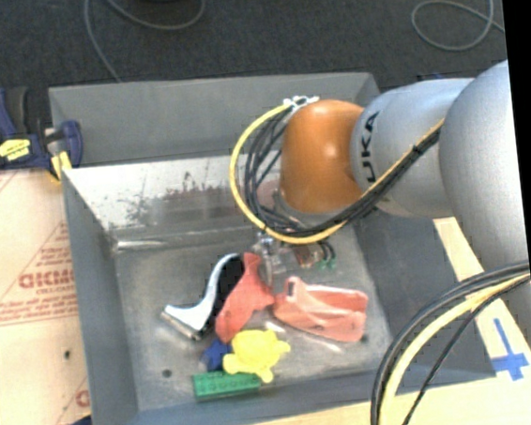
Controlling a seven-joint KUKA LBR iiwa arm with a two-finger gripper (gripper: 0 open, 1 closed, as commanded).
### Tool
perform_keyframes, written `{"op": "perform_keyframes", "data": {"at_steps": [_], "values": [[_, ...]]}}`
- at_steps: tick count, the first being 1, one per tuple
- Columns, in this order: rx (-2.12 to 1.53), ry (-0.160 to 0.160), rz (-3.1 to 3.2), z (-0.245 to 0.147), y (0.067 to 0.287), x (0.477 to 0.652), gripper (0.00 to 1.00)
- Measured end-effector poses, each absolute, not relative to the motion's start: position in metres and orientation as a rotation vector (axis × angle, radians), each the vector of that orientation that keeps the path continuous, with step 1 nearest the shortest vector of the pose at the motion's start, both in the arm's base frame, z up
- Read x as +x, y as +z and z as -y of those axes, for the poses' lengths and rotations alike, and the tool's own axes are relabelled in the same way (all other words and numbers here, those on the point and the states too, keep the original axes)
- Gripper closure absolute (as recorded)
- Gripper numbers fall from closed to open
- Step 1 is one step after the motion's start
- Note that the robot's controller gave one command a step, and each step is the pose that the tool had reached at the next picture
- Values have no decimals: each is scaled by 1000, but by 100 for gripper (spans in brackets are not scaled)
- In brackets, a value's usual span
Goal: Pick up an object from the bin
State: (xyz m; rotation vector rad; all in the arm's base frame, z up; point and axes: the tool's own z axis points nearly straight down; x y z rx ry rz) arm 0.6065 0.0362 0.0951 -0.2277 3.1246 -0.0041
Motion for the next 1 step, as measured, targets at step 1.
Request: {"op": "perform_keyframes", "data": {"at_steps": [1], "values": [[-228,-4,-3125,-36,95,606,100]]}}
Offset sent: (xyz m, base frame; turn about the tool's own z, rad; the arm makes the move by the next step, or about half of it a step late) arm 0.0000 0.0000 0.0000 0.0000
